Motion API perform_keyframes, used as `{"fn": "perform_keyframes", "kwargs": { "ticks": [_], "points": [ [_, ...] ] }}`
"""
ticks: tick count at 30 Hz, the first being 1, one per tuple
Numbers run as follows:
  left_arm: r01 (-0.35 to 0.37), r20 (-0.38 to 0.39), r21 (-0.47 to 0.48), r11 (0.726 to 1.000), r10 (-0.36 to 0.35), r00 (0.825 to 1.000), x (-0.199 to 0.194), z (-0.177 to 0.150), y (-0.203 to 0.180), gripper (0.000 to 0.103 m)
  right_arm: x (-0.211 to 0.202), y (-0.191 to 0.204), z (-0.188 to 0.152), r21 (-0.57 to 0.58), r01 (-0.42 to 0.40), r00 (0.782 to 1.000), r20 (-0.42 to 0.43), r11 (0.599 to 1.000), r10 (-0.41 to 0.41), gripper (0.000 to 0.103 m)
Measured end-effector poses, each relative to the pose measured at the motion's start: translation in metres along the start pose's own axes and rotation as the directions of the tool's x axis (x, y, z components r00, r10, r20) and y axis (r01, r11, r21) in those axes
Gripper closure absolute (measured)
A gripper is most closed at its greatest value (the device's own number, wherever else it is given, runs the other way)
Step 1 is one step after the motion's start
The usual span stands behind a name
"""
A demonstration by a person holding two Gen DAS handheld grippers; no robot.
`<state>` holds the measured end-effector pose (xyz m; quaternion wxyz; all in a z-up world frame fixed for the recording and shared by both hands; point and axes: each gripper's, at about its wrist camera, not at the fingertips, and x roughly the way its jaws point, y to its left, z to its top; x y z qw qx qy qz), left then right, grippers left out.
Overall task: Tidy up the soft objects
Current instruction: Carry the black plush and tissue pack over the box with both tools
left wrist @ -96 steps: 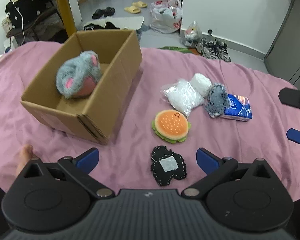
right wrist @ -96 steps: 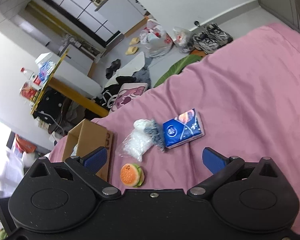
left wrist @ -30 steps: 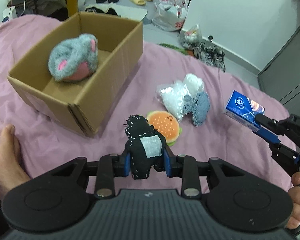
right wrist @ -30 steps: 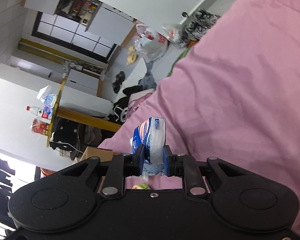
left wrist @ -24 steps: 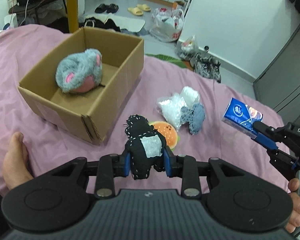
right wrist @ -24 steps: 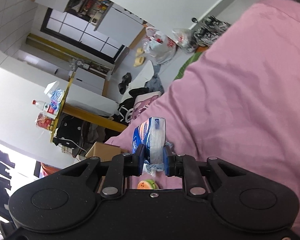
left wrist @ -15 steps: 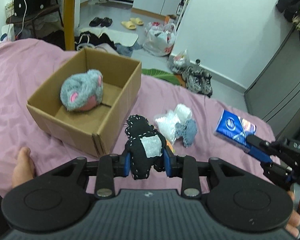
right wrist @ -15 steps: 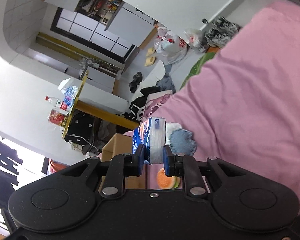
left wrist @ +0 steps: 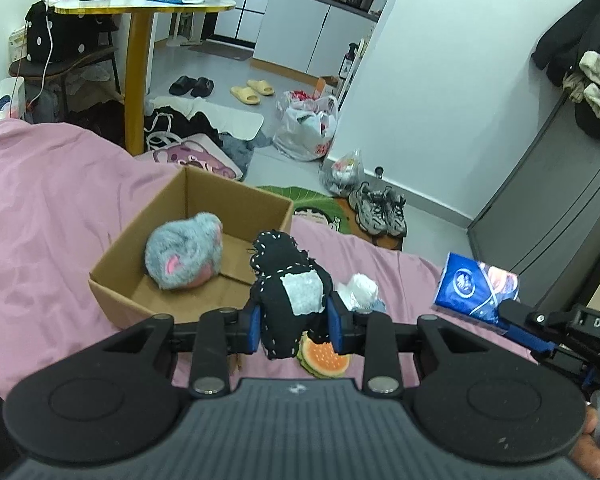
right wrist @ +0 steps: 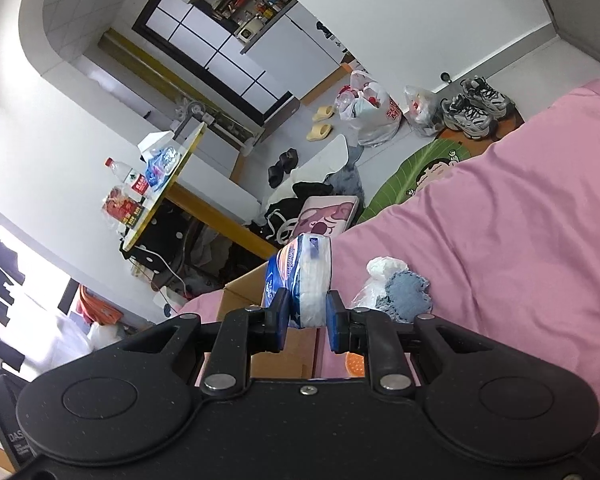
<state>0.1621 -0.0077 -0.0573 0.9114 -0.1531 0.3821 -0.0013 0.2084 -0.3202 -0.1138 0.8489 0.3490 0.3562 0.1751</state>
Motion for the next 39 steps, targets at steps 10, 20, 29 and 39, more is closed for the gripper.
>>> {"fn": "perform_keyframes", "kwargs": {
  "ticks": [10,20,29,39],
  "points": [
    [0.035,0.031,-0.028,0.999,-0.034,0.999,-0.002,0.019,0.030,0.072,0.011,0.027,-0.015,-0.014,0.015,1.000,0.021,1.000,-0.015,0.084],
    [0.067,0.068,-0.037,0.997,-0.064,0.996,0.009,0.038,0.051,0.072,0.035,0.051,-0.023,-0.040,0.052,0.999,0.008,0.998,-0.052,0.084],
    [0.072,0.065,-0.108,0.992,-0.065,0.996,0.021,0.033,0.073,0.071,0.060,0.072,-0.028,-0.089,0.063,0.998,-0.020,0.994,-0.065,0.084],
    [0.034,0.025,-0.140,0.990,-0.030,0.999,0.042,0.030,0.095,0.071,0.098,0.090,-0.034,-0.117,0.080,0.993,-0.078,0.990,-0.090,0.084]
  ]
}}
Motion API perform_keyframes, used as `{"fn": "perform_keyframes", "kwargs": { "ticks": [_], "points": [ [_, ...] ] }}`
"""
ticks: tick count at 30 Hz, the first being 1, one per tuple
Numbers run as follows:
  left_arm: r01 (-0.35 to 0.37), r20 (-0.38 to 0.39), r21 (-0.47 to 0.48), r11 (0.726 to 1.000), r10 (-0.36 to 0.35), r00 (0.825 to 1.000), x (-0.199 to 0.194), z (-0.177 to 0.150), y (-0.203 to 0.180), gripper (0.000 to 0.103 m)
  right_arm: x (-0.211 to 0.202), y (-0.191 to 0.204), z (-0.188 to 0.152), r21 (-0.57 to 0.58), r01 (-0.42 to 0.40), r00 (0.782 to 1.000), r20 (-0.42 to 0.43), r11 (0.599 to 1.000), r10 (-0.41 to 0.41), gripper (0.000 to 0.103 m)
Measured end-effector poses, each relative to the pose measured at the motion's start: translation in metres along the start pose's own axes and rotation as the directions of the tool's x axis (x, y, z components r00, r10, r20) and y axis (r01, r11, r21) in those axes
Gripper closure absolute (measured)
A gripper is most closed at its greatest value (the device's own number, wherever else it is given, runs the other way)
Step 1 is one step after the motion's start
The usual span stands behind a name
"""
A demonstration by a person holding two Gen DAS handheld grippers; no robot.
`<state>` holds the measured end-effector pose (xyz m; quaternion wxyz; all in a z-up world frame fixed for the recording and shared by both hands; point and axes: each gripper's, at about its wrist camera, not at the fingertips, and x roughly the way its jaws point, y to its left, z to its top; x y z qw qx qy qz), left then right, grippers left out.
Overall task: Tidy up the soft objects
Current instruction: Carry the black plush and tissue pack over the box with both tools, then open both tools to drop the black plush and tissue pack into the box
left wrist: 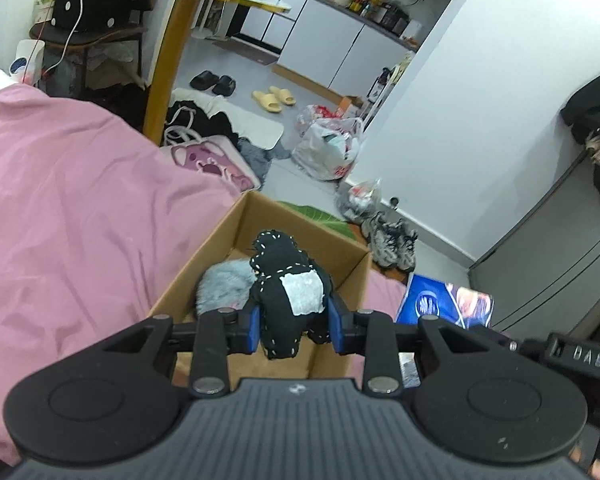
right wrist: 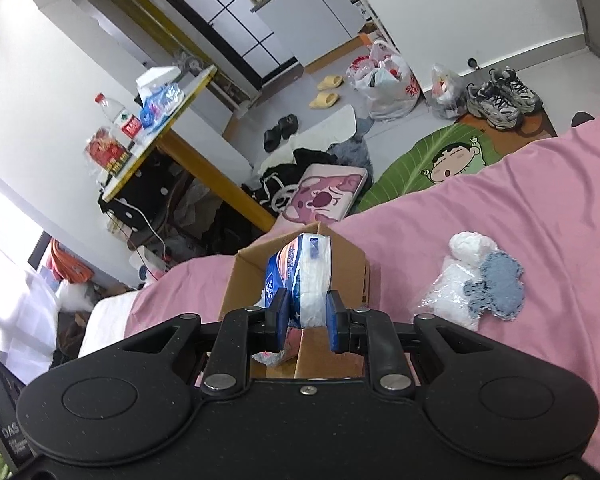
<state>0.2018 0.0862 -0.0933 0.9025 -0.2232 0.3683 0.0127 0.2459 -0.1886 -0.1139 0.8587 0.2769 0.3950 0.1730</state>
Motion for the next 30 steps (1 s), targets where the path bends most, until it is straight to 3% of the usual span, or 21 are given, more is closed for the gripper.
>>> {"fn": "perform_keyframes", "kwargs": {
  "ticks": [9,15,19,22,25,30],
  "points": [
    [-0.008,-0.059,-0.027,1.000,0.006,0.998,0.019,0.000,0.017,0.071,0.029,0.011,0.000,0.000,0.000,1.000,-0.020,1.000,0.000,0.083],
    [-0.083,-0.092,-0.043,0.996,0.078,0.993,0.035,0.002,0.025,0.068,0.044,0.017,0.004,0.003,-0.001,1.000,-0.015,1.000,0.001,0.083],
    [-0.085,-0.117,-0.073,0.994,0.076,0.990,0.038,0.003,0.031,0.062,0.054,0.019,0.009,0.010,0.024,1.000,0.003,1.000,-0.024,0.083],
    [-0.105,-0.117,-0.074,0.992,0.095,0.988,0.040,0.004,0.033,0.054,0.063,0.019,0.013,0.019,0.048,0.999,-0.003,0.999,-0.048,0.071],
    [-0.125,-0.114,-0.079,0.989,0.115,0.987,0.040,0.003,0.035,0.053,0.060,0.016,0.011,0.040,0.064,0.998,0.003,0.997,-0.064,0.050],
    [-0.136,-0.108,-0.052,0.989,0.129,0.986,0.039,0.002,0.030,0.051,0.046,0.011,0.005,0.056,0.065,0.998,0.011,0.996,-0.066,0.045]
  ]
}}
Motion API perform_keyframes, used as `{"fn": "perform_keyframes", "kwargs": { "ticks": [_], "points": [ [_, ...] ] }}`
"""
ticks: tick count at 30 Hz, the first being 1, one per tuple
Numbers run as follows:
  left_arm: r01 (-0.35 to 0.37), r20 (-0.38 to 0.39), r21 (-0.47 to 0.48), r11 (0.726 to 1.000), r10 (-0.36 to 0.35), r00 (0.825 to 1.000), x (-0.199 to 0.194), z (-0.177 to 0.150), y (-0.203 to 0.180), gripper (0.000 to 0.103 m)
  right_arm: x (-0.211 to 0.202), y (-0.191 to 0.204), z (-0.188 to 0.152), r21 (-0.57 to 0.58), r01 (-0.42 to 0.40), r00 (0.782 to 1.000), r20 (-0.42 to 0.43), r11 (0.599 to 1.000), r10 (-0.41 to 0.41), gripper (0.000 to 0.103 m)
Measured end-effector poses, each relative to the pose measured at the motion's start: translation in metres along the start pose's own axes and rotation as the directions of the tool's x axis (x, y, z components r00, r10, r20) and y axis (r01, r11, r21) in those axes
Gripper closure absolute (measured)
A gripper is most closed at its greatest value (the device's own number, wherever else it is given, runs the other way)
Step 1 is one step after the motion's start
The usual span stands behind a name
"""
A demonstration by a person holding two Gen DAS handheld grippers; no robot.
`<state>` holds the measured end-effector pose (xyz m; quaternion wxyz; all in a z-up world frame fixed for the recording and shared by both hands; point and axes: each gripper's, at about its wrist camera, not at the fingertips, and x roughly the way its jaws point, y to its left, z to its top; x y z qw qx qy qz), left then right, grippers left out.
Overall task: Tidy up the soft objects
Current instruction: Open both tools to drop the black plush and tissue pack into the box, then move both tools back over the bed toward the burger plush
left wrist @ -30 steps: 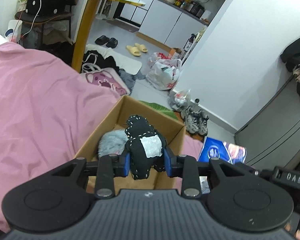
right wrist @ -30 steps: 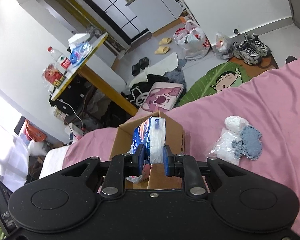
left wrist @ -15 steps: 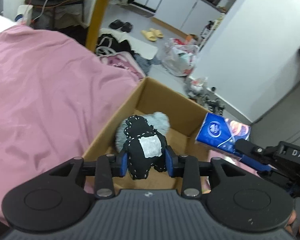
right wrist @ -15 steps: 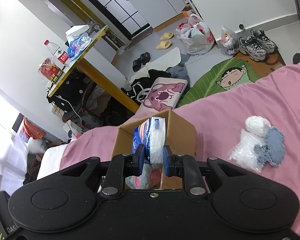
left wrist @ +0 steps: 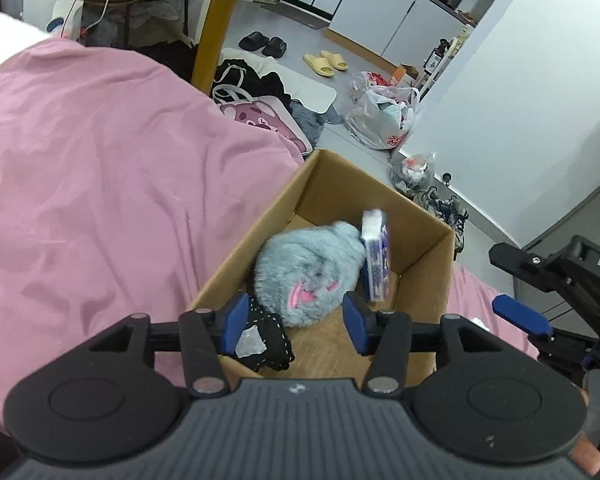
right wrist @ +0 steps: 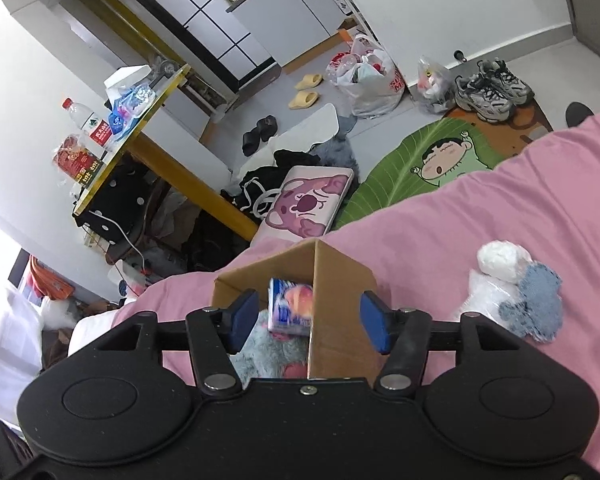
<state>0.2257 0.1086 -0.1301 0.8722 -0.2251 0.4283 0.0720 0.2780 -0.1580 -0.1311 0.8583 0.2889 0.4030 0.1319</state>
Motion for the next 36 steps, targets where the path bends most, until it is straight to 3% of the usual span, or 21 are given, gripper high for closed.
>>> {"fn": "perform_keyframes", "kwargs": {
  "ticks": [6,9,15,21,25,36],
  "points": [
    [-0.049,0.067,0.108,0.993,0.042,0.997,-0.011,-0.008,-0.019,0.033,-0.020,-0.015,-0.006,0.014,0.034,0.999,0.017,0.999,-0.034,0.038],
    [-0.064,0.059,0.151,0.986,0.056,0.997,-0.014,-0.013,-0.027,0.020,-0.032,-0.022,-0.007,0.008,0.039,0.999,0.023,0.999,-0.039,0.036],
    [-0.092,0.071,0.187,0.978,0.080,0.994,-0.025,-0.021,-0.036,0.011,-0.052,-0.034,-0.008,-0.039,0.045,0.999,0.025,0.998,-0.044,0.026],
    [-0.083,0.070,0.215,0.973,0.069,0.995,-0.036,-0.028,-0.051,0.005,-0.072,-0.040,-0.006,-0.120,0.017,1.000,0.025,0.993,-0.015,0.022],
    [-0.072,0.085,0.221,0.972,0.055,0.995,-0.048,-0.034,-0.060,0.002,-0.084,-0.043,-0.004,-0.170,0.000,0.999,0.032,0.985,0.006,0.013],
    [-0.058,0.130,0.217,0.974,0.030,0.991,-0.074,-0.052,-0.080,0.000,-0.113,-0.059,-0.001,-0.230,-0.088,0.994,0.048,0.969,0.101,0.011]
  ]
}}
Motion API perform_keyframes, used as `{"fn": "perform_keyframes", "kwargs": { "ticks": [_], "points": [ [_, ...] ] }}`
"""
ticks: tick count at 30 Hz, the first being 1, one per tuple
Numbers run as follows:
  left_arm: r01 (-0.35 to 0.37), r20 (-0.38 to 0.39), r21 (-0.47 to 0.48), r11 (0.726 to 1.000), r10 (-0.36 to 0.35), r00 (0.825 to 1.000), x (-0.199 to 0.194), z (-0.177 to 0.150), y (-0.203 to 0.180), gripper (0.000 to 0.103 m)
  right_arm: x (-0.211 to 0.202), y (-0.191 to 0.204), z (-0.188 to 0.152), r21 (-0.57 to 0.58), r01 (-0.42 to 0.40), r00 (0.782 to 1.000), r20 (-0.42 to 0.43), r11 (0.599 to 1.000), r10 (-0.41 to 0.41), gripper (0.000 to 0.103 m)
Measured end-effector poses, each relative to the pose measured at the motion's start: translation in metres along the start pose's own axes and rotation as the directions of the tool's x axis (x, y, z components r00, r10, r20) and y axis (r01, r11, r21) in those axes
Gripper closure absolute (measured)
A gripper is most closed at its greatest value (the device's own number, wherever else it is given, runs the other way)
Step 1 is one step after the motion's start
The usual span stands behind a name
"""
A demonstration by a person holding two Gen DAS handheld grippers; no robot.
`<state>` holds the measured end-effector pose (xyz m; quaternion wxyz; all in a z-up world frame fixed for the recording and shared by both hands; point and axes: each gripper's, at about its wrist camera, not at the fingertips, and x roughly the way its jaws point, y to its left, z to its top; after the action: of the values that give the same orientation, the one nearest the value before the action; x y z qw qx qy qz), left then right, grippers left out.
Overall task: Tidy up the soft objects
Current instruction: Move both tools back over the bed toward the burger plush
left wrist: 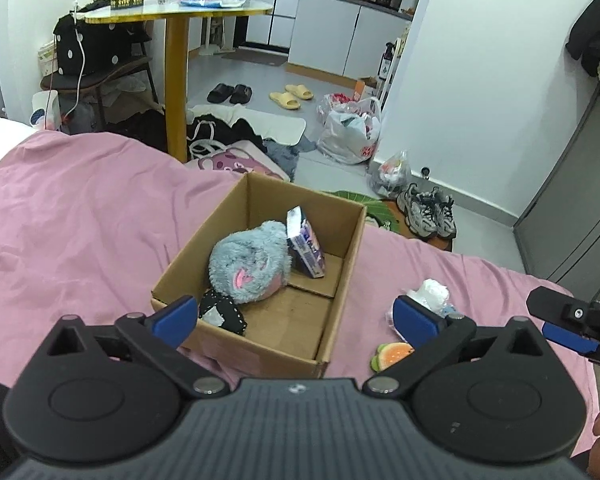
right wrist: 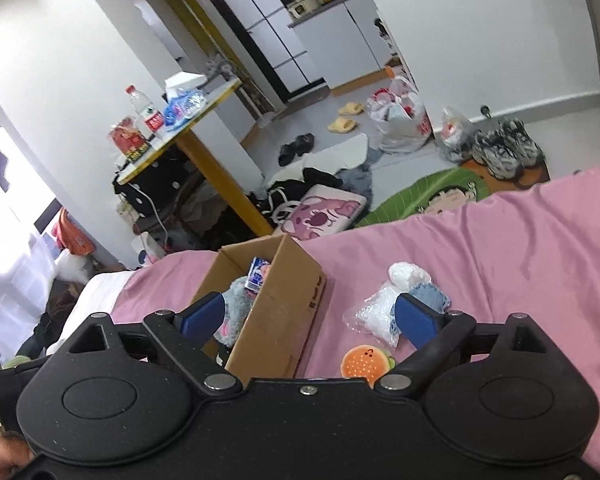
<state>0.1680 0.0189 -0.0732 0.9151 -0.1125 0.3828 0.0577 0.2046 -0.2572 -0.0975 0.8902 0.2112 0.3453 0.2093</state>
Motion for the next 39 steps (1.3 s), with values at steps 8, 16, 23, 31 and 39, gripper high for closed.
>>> {"fn": "perform_keyframes", "kwargs": {
  "ticks": [8,16,23,31,39],
  "points": [
    [0.008,0.026,0.006,1.000,-0.008,1.000,-0.012,-0.009,-0.017,0.000,-0.018,-0.002,0.002,-0.126,-0.001,1.000,0.021,0.992,0.004,0.000],
    [-0.028,0.010,0.043,0.999,0.028,1.000,-0.017,-0.018,-0.036,0.000,-0.024,-0.014,-0.003,-0.159,-0.008,1.000,-0.006,0.987,0.007,0.000],
    [-0.066,-0.016,0.071,0.995,0.067,0.998,-0.013,-0.027,-0.054,0.000,-0.021,-0.026,-0.006,-0.139,-0.016,1.000,-0.028,0.990,0.012,0.000],
    [-0.088,-0.035,0.083,0.993,0.091,0.995,0.000,-0.036,-0.070,0.000,-0.010,-0.039,-0.014,-0.130,0.020,0.996,-0.081,0.991,-0.031,0.000],
    [-0.090,-0.028,0.106,0.990,0.094,0.995,0.014,-0.042,-0.087,0.002,0.000,-0.067,-0.014,-0.005,0.040,0.994,-0.097,0.999,-0.040,0.000]
  ]
}}
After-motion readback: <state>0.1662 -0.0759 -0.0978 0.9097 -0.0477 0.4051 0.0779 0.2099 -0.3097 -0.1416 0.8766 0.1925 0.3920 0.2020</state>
